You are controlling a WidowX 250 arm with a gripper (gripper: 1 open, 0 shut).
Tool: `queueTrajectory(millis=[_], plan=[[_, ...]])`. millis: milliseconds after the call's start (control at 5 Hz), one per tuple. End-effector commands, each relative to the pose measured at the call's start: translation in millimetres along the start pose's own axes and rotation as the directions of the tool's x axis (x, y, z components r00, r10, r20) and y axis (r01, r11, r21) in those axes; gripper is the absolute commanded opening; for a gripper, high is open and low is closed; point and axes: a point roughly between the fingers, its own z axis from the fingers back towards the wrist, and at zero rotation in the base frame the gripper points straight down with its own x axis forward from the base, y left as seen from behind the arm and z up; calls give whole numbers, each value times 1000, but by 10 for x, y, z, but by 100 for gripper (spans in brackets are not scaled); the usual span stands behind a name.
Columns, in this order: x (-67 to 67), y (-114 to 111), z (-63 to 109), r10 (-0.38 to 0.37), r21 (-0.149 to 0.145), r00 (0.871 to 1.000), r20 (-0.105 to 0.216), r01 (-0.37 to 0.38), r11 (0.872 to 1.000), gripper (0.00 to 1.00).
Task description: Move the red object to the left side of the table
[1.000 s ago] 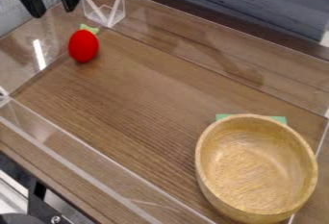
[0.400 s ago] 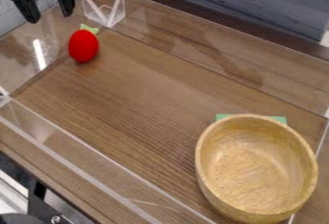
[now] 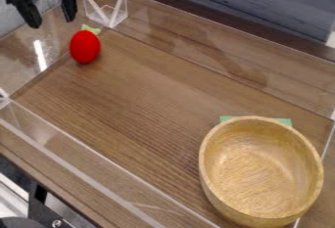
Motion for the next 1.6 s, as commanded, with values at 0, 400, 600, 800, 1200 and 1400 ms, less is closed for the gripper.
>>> queueTrajectory(millis=[0,400,600,800,1200,1400], plan=[[66,-32,158,-18,12,999,49,17,1000,100],[57,-14,132,-14,13,999,39,13,1000,100],[111,-71,183,-6,13,999,35,5,1000,100],[56,-241,270,-49,-1,999,24,49,999,100],[-97,-684,351,-198,-20,980,-12,198,980,100],[-152,-913,391,-269,-28,963,-26,268,963,100]])
